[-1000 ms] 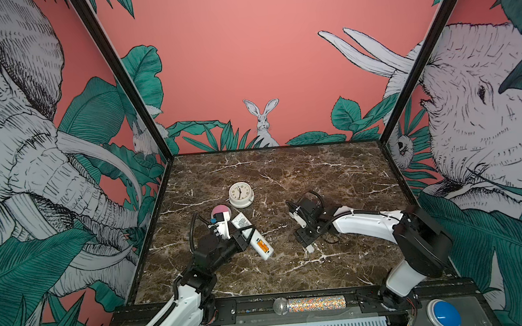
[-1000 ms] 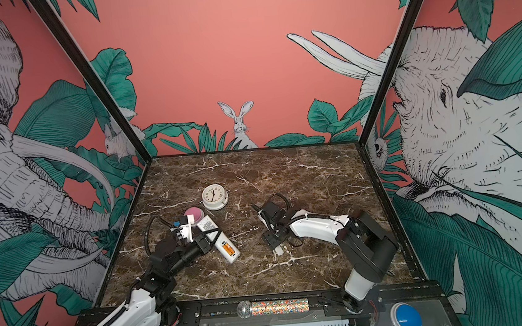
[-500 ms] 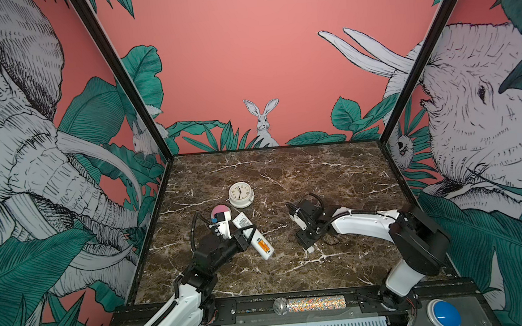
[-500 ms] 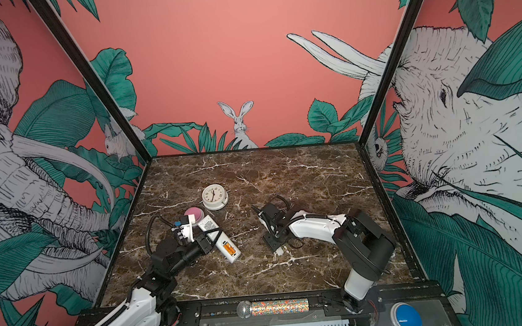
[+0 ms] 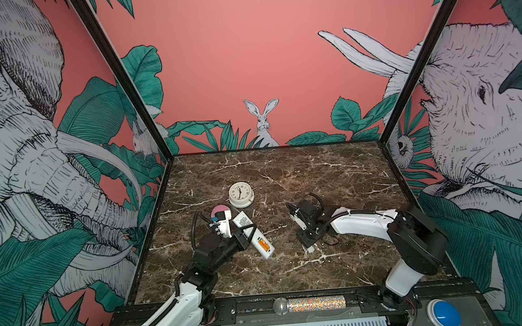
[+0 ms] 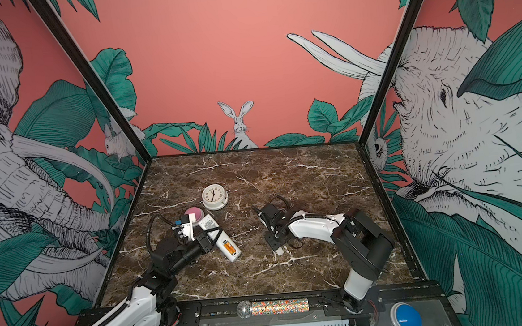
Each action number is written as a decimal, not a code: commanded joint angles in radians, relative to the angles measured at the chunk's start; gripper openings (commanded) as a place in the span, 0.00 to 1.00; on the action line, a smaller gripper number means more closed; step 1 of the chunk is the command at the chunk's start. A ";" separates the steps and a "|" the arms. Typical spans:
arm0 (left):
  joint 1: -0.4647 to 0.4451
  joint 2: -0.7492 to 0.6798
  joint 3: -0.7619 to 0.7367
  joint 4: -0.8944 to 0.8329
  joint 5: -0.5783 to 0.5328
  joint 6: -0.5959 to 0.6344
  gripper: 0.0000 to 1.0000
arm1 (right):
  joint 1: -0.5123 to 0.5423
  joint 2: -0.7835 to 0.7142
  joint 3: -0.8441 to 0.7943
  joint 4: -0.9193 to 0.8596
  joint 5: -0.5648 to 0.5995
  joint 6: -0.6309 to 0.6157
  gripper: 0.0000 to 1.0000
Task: Load the batteries into the remote control
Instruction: 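Lower the open right gripper onto the white battery cover and close on it, then lift the white battery cover off the table with the right gripper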
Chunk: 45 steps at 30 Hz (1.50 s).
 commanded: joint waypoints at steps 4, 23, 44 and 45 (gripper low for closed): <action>-0.007 0.001 0.033 0.050 -0.008 0.010 0.00 | 0.026 0.025 0.015 -0.026 -0.006 0.008 0.49; -0.011 -0.001 0.017 0.045 -0.017 0.013 0.00 | 0.055 0.034 0.025 -0.038 0.011 0.020 0.32; -0.016 0.006 0.017 0.046 -0.022 0.017 0.00 | 0.085 0.050 0.063 -0.088 0.066 0.010 0.30; -0.016 0.006 0.018 0.049 -0.021 0.016 0.00 | 0.087 0.050 0.065 -0.091 0.068 0.009 0.32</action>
